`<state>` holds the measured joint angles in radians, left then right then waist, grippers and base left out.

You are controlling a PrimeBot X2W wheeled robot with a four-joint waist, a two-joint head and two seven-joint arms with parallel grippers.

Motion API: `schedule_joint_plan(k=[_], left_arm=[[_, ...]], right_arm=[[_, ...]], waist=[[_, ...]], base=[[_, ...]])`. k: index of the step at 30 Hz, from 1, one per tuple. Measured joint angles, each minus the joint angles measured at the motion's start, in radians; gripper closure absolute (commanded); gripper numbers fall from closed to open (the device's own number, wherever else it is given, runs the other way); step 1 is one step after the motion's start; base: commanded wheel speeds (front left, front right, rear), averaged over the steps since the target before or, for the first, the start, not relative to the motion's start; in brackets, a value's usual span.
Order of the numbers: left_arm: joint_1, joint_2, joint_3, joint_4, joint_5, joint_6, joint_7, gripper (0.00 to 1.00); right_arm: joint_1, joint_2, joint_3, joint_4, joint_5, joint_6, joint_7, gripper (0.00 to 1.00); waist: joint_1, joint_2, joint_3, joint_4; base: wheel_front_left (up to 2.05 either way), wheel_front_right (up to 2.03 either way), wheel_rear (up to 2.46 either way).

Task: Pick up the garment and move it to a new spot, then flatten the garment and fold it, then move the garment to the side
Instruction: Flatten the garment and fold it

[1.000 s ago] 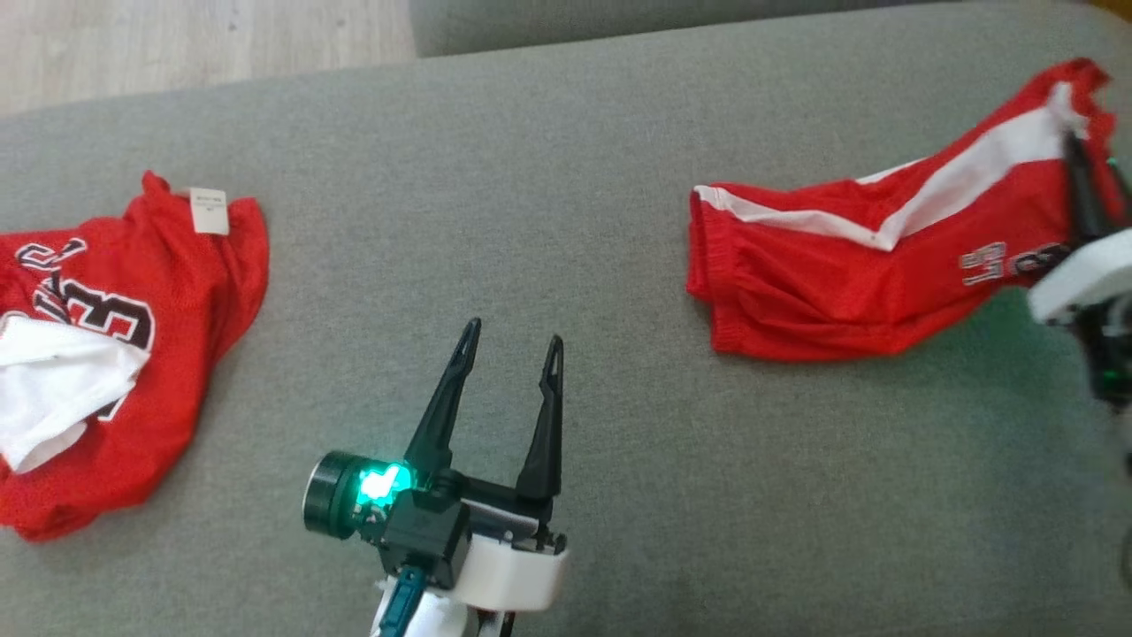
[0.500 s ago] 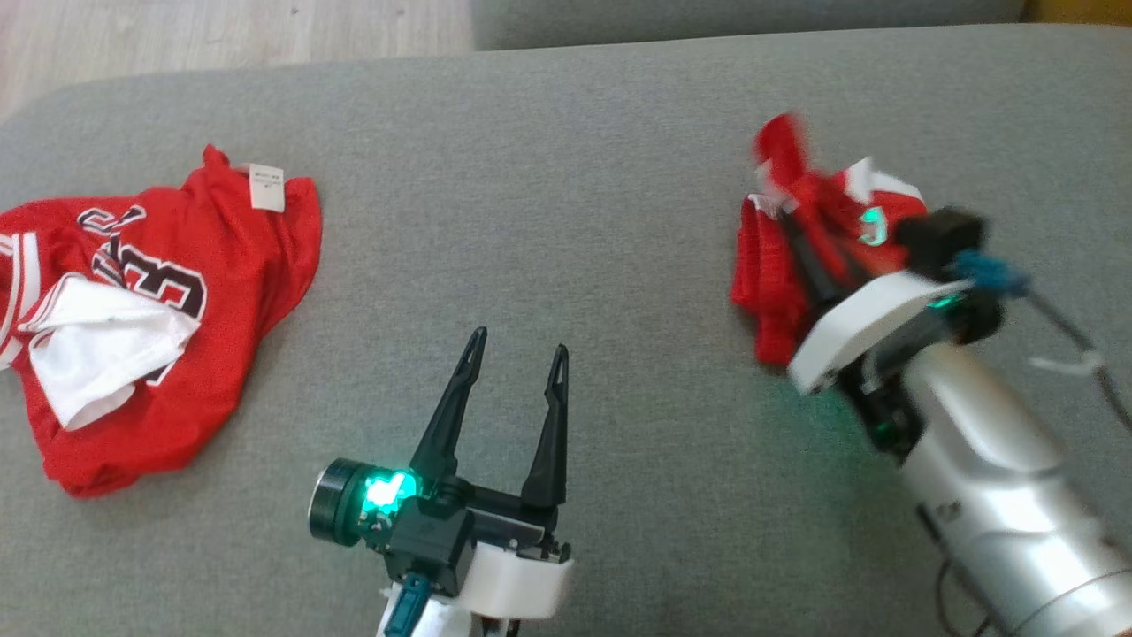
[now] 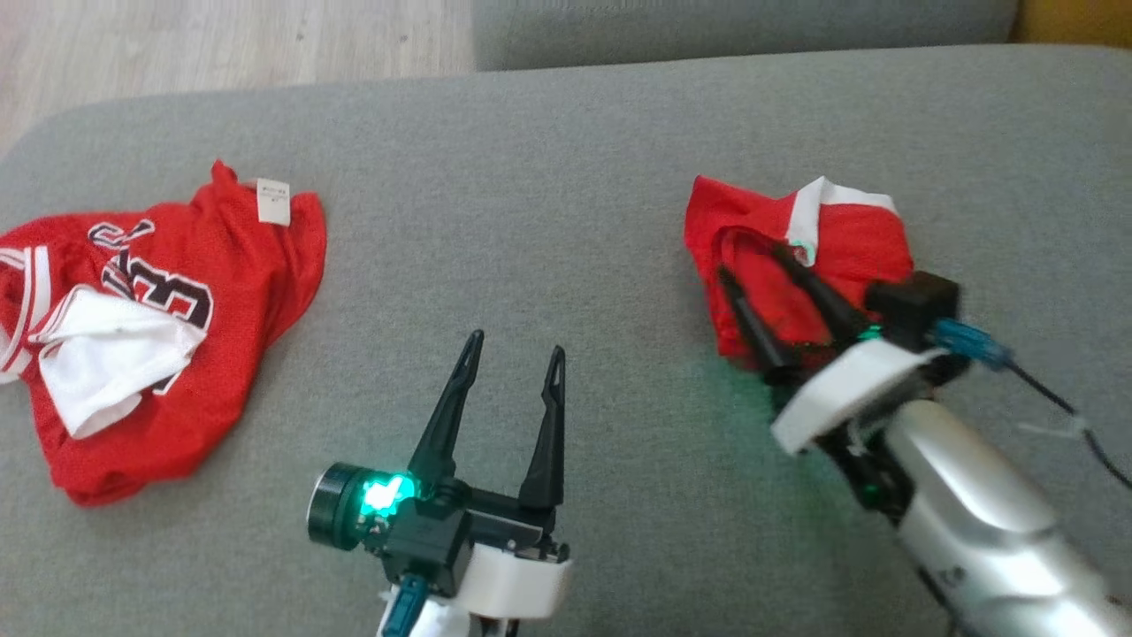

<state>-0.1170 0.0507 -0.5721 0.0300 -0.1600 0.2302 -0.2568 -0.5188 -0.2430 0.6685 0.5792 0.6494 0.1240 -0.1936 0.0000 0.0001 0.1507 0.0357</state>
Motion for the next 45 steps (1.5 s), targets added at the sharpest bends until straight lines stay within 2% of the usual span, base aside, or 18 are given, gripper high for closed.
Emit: schedule_joint_plan(k=[5,6,7,8,15,18,22,24,28,34,39,45], left_arm=[[0.021,0.000,0.023,-0.002,0.000,0.007,0.000,0.00],[0.027,0.001,0.023,-0.002,0.000,0.007,0.000,0.00],[0.030,0.000,0.022,-0.002,0.000,0.007,0.000,0.00],[0.033,0.000,0.022,-0.003,0.000,0.007,0.000,0.00],[0.025,0.001,0.006,-0.007,-0.006,0.006,0.000,0.00],[0.007,0.000,-0.013,-0.007,-0.015,0.006,0.000,0.00],[-0.005,0.000,-0.020,-0.007,-0.026,0.008,0.000,0.00],[-0.006,0.001,-0.026,-0.010,-0.027,0.009,0.000,0.00],[-0.020,0.000,-0.043,-0.012,-0.033,0.017,0.000,0.00],[-0.031,0.001,-0.042,-0.012,-0.034,0.026,0.000,0.00],[-0.030,0.000,-0.042,-0.012,-0.034,0.028,0.000,0.00],[-0.030,0.000,-0.049,-0.012,-0.034,0.028,0.000,0.00]], right_arm=[[0.070,-0.063,-0.109,-0.040,-0.048,0.000,-0.027,0.00],[0.085,-0.071,-0.126,-0.040,-0.051,0.000,-0.026,0.30],[0.096,-0.079,-0.137,-0.039,-0.054,0.000,-0.021,0.88],[0.104,-0.084,-0.149,-0.037,-0.053,0.000,-0.007,1.00],[0.056,-0.145,-0.134,0.033,-0.011,0.000,0.137,1.00],[-0.002,-0.172,-0.068,0.066,0.059,0.000,0.222,1.00],[-0.037,-0.189,-0.019,0.089,0.125,0.000,0.246,1.00],[-0.063,-0.199,-0.002,0.111,0.134,0.000,0.230,1.00],[-0.152,-0.201,-0.011,0.161,0.129,0.000,0.095,1.00],[-0.245,-0.181,-0.045,0.208,0.087,0.000,-0.043,1.00],[-0.179,-0.145,-0.077,0.201,0.073,0.000,-0.055,1.00],[-0.026,-0.073,-0.163,0.143,-0.052,0.000,-0.055,1.00]], waist=[[-0.0001,0.0000,-0.024,-0.023],[-0.0001,0.0000,-0.027,-0.027],[-0.0001,0.0000,-0.029,-0.030],[-0.0002,0.0000,-0.029,-0.031],[0.0000,0.0000,-0.002,-0.005],[0.0000,0.0000,0.015,0.030],[0.0001,0.0000,0.029,0.070],[0.0000,0.0000,0.036,0.087],[0.0001,0.0000,0.055,0.110],[0.0001,0.0000,0.058,0.105],[0.0000,0.0000,0.044,0.083],[0.0000,0.0000,0.041,0.075]], base=[[0.00,0.00,0.00],[0.00,0.00,0.00],[0.00,0.00,0.00],[0.00,0.00,0.00],[0.00,0.00,0.00],[0.00,0.00,0.00],[0.00,0.00,0.00],[0.00,0.00,0.00],[0.00,0.00,0.00],[0.00,0.00,0.00],[0.00,0.00,0.00],[0.00,0.00,0.00]])
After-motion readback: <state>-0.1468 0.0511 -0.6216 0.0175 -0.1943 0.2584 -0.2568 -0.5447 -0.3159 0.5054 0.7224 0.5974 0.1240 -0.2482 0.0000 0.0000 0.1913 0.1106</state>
